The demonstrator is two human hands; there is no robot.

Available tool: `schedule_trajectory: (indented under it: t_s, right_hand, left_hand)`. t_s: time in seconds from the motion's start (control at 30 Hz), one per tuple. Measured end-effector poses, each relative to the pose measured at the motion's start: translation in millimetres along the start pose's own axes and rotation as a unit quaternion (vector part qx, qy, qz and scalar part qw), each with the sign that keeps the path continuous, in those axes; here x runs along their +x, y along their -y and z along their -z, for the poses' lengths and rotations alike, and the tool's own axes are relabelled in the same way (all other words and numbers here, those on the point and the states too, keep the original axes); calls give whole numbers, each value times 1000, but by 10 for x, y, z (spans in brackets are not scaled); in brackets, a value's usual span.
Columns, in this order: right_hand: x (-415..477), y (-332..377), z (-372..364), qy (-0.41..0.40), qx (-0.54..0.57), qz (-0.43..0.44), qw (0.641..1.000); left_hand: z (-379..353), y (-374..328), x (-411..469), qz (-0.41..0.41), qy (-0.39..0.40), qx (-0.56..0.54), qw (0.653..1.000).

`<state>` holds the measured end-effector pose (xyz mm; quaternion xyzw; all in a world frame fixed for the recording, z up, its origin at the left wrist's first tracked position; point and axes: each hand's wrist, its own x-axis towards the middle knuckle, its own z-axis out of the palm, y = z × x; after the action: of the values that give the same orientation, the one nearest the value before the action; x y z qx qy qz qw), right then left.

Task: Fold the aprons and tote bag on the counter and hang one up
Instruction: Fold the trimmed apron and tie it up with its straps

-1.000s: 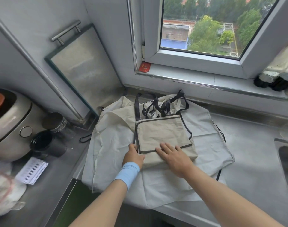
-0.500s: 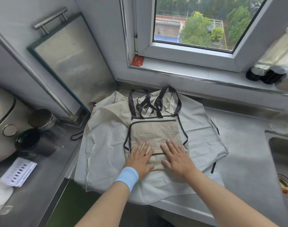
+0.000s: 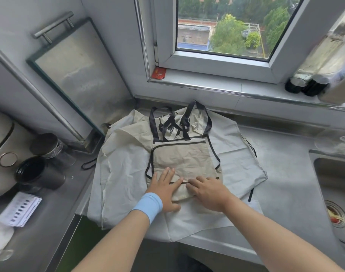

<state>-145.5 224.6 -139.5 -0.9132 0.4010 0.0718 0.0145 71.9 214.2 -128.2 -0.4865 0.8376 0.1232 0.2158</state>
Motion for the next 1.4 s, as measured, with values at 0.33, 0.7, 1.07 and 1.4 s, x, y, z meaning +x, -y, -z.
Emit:
schedule_trajectory:
  t_s: [0.33,0.7,1.07,1.4]
  right_hand:
    - [57,-237,469,9,140,-95,985]
    - [515,-745,628,170,208,-156,951]
    - [903,-1114,401,96,112,-227,963]
    - [928,-934,249,-70,-62,-223,970]
  left_hand:
    - [467,169,-24,23,49,-176,983]
    - [853,550,442,61,39,-216,974]
    - [718,553,822,163,-232,-85,955]
    - [278,124,1002,29,-89,-57,994]
